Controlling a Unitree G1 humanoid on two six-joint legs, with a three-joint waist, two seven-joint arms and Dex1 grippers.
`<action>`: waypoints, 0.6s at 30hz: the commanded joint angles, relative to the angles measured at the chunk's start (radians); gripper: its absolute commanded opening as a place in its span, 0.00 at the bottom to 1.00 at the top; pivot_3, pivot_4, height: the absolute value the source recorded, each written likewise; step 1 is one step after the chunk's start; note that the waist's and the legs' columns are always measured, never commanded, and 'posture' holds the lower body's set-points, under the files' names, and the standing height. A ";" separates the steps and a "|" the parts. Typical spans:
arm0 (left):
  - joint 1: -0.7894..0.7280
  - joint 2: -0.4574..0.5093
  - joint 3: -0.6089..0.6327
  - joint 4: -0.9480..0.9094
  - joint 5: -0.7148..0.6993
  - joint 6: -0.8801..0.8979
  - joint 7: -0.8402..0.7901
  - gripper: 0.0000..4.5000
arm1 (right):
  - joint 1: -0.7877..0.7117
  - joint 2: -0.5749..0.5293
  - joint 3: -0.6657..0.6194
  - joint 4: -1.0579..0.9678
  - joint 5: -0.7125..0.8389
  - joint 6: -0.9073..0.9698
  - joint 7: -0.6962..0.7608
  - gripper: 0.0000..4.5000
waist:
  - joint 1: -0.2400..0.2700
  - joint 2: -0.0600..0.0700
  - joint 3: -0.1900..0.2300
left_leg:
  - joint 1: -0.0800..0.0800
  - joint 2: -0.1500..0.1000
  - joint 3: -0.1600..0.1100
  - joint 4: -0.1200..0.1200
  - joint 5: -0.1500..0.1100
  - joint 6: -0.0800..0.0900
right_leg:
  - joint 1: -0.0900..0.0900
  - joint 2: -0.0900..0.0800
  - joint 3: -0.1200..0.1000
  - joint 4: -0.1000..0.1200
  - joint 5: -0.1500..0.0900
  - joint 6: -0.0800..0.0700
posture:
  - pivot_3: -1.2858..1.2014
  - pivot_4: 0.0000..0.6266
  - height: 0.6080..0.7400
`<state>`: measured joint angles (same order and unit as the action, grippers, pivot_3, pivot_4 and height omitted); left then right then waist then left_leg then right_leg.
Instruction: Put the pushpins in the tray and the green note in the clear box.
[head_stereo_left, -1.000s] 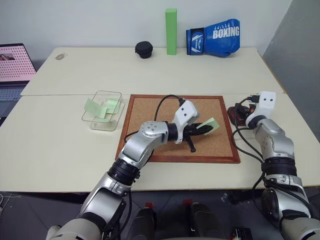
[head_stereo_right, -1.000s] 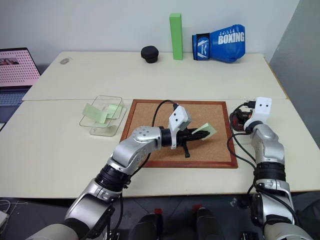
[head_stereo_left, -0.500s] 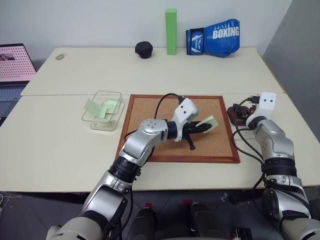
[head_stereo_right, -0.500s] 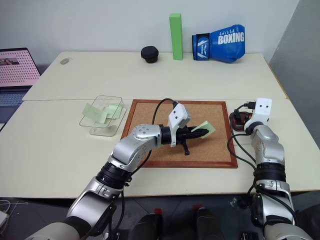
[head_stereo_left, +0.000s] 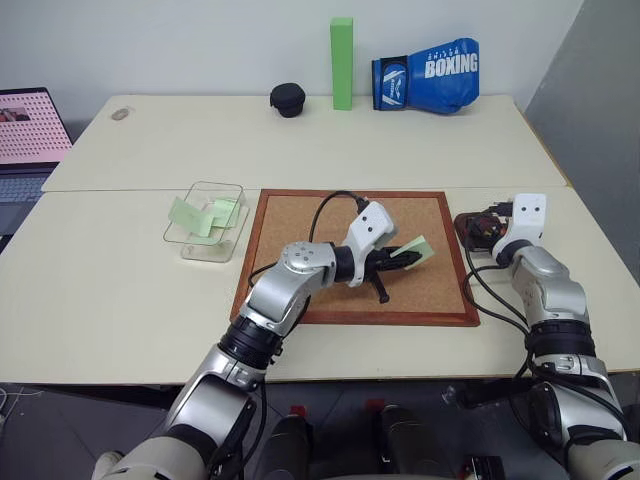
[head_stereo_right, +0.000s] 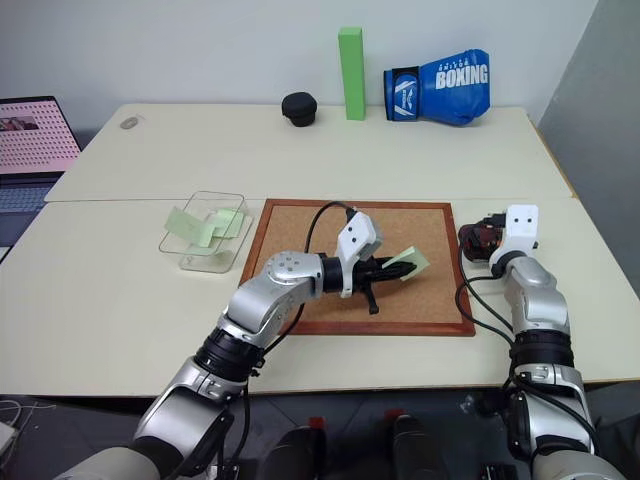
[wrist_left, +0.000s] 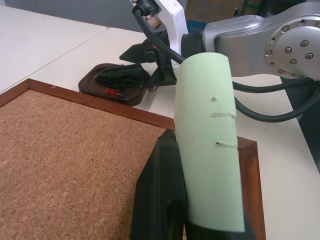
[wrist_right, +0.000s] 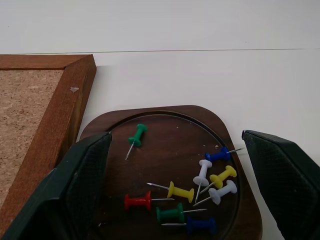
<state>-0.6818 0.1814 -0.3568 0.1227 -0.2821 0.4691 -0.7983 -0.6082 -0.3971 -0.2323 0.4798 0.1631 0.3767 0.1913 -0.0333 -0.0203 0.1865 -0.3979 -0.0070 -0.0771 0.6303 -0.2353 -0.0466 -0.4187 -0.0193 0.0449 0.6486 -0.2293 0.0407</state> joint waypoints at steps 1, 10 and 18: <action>-0.004 -0.006 0.015 -0.043 0.007 -0.015 -0.007 0.00 | -0.002 -0.011 -0.017 -0.039 0.002 -0.057 -0.001 0.99 | 0.000 0.000 0.000 | 0.000 0.000 0.000 0.000 0.000 0.000 | 0.000 0.000 0.000 0.000 0.000 0.000 | 0.52 0.24 1.00; 0.030 0.024 0.061 -0.078 0.021 -0.013 0.033 0.00 | 0.225 -0.064 0.033 -0.501 0.068 0.013 0.165 0.99 | 0.001 0.001 -0.001 | 0.000 0.000 0.000 0.000 0.000 0.000 | 0.000 0.000 0.000 0.000 0.000 0.000 | 0.52 0.24 1.00; 0.102 0.053 0.153 -0.222 0.021 0.060 0.150 0.00 | 0.427 -0.067 0.049 -0.951 0.311 0.176 0.300 0.99 | -0.001 0.002 -0.001 | 0.002 0.001 -0.001 0.001 0.000 0.000 | 0.003 0.000 -0.001 0.000 -0.002 0.006 | 0.52 0.24 1.00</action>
<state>-0.5822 0.2228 -0.2656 -0.0298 -0.2664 0.5164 -0.7018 -0.1819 -0.4592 -0.1711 -0.3538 0.4054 0.5221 0.4777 -0.0342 -0.0187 0.1857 -0.3941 -0.0065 -0.0785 0.6318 -0.2352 -0.0464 -0.4145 -0.0190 0.0444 0.6492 -0.2311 0.0473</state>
